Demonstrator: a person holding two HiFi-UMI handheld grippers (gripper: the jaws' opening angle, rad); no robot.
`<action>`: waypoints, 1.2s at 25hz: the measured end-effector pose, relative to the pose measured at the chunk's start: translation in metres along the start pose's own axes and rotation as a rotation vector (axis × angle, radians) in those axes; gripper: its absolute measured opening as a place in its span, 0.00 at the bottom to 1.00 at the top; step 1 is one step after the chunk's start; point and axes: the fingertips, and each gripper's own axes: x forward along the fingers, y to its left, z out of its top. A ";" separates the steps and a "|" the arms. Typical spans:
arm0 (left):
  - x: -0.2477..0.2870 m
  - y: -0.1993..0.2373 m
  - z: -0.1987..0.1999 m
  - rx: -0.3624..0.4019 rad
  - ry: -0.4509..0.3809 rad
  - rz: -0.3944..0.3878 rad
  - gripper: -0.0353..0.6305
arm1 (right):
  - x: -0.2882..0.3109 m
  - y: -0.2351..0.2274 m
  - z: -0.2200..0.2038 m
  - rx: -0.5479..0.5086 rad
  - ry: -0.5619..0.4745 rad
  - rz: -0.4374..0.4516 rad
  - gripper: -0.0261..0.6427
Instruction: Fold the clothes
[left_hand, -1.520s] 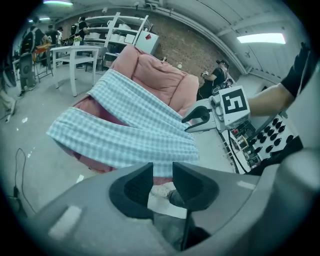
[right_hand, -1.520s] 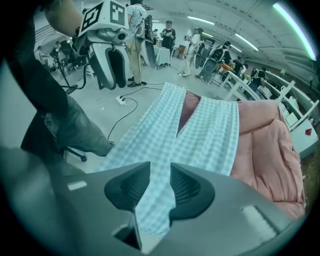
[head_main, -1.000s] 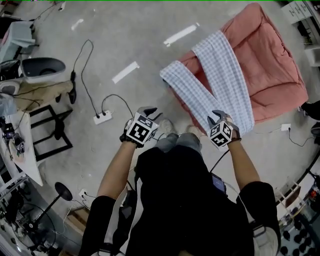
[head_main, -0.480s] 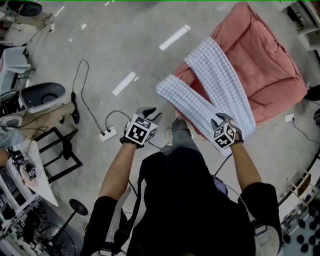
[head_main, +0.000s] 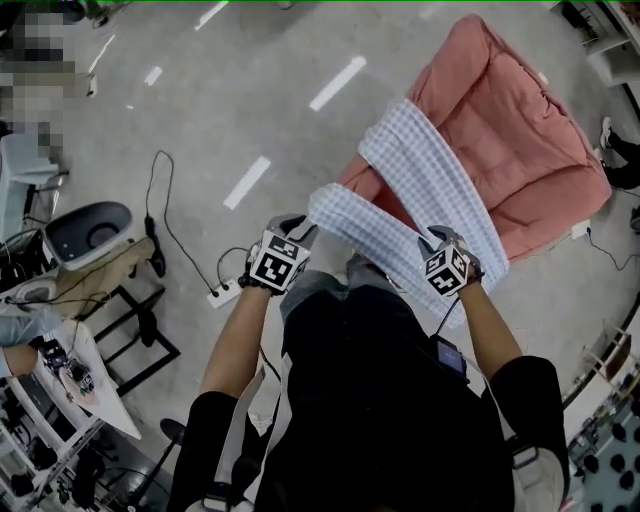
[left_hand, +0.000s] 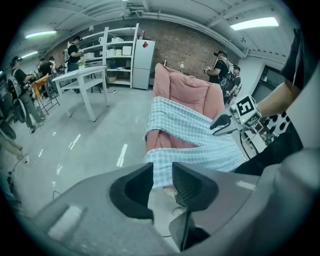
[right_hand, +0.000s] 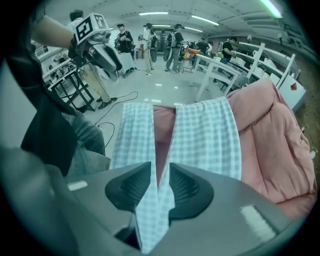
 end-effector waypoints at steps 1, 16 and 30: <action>0.002 0.007 -0.002 0.014 0.001 0.003 0.25 | 0.000 0.001 0.004 0.001 -0.003 -0.010 0.22; 0.004 0.058 -0.048 0.389 0.038 -0.142 0.25 | 0.001 0.105 0.084 0.208 -0.024 -0.177 0.22; 0.073 0.066 -0.102 0.622 0.071 -0.262 0.23 | 0.039 0.170 0.100 0.468 -0.034 -0.302 0.21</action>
